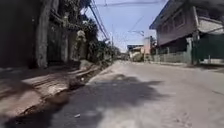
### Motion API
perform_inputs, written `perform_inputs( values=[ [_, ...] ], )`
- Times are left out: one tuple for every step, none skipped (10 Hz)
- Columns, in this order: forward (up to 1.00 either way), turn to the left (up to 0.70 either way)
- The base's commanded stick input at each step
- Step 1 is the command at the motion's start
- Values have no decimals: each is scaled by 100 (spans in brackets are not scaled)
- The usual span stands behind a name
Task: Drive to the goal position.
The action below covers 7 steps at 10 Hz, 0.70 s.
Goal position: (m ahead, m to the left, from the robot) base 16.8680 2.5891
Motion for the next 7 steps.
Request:
perform_inputs(
  values=[
    [100,0],
    [100,2],
    [100,0],
    [100,0],
    [100,0],
    [100,0],
    [100,0]
  ],
)
